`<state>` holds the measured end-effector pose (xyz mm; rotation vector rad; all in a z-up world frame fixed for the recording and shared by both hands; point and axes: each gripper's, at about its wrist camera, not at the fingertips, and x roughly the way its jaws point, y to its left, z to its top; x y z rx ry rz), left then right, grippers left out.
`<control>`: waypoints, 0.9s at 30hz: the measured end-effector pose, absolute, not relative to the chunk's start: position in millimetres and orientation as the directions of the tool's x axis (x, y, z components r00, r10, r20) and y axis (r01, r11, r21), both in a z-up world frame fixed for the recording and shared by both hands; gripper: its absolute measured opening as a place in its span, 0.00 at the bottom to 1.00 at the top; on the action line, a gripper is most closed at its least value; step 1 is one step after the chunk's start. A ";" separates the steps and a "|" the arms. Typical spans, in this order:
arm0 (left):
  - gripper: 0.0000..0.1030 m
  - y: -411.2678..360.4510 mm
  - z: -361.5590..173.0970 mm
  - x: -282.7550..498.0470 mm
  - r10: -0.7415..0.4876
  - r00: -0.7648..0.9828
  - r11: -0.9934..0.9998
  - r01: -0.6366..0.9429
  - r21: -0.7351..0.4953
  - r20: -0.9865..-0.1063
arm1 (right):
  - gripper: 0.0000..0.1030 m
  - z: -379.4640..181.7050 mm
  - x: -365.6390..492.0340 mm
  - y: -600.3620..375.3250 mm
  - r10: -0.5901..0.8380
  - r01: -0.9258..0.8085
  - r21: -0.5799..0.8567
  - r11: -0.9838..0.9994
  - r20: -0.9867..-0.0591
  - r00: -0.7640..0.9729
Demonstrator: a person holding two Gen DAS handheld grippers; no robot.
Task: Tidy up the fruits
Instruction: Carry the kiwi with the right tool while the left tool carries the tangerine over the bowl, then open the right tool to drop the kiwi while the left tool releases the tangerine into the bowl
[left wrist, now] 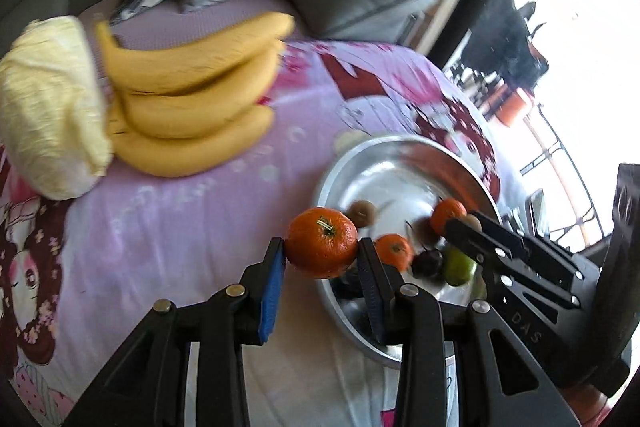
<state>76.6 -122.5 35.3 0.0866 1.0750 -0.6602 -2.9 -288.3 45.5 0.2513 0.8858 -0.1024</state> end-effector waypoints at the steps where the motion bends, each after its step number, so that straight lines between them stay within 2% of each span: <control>1: 0.37 -126.4 33.1 74.6 -0.455 0.298 0.803 0.545 -0.242 -0.839 | 0.26 44.1 -3.0 -291.4 0.012 0.198 0.174 0.965 -0.780 0.626; 12: 0.37 -153.4 7.4 64.4 -0.402 0.247 0.793 0.575 -0.201 -0.881 | 0.26 25.5 0.6 -293.1 0.005 0.212 0.155 0.965 -0.819 0.574; 23: 0.37 -156.0 9.0 59.3 -0.395 0.240 0.787 0.587 -0.192 -0.887 | 0.26 17.6 2.4 -293.8 -0.004 0.224 0.139 0.965 -0.842 0.540; 27: 0.43 -155.2 11.3 58.1 -0.397 0.242 0.787 0.586 -0.192 -0.885 | 0.26 19.6 1.0 -294.2 -0.009 0.231 0.138 0.963 -0.842 0.540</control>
